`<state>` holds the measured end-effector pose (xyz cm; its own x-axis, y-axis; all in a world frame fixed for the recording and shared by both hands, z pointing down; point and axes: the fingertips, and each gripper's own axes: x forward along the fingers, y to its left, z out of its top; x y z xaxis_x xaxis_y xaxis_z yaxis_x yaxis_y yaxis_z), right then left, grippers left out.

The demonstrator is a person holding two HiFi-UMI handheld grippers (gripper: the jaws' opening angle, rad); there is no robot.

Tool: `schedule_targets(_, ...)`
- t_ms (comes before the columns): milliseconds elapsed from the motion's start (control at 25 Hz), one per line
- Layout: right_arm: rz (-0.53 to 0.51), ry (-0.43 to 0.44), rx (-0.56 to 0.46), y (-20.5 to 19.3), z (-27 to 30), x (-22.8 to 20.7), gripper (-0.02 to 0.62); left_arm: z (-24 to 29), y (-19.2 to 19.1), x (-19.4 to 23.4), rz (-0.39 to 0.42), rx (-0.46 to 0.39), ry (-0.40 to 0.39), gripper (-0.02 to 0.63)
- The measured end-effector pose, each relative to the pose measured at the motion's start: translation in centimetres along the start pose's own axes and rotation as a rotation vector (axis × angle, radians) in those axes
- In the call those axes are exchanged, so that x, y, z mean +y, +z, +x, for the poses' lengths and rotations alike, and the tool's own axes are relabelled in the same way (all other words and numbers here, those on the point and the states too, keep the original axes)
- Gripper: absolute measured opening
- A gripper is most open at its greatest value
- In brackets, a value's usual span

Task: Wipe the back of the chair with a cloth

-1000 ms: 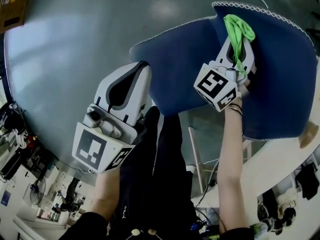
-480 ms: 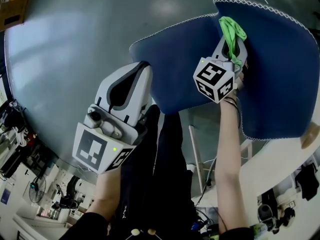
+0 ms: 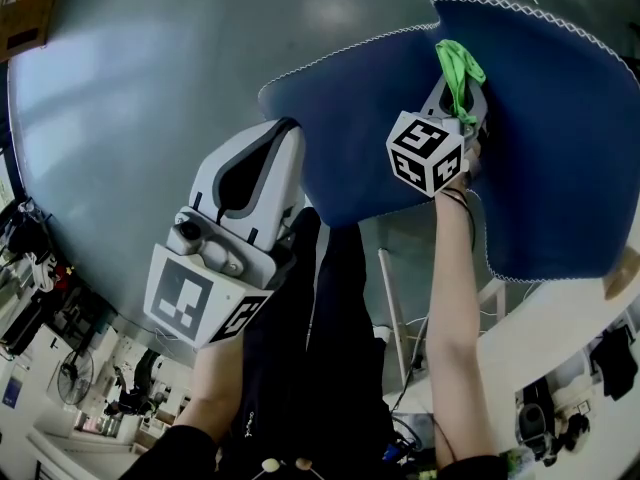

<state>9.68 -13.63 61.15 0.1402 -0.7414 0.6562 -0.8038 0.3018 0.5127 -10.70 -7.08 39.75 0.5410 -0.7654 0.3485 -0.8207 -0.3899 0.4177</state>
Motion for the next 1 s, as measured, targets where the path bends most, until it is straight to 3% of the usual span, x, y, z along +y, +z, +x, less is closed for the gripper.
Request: schedule_targets(1000,0.017,0.073,0.152,-5.7,2.7,2.8,0.044,-1.0,-0.9,0.9,-0.007,0.012,0.004,0.002)
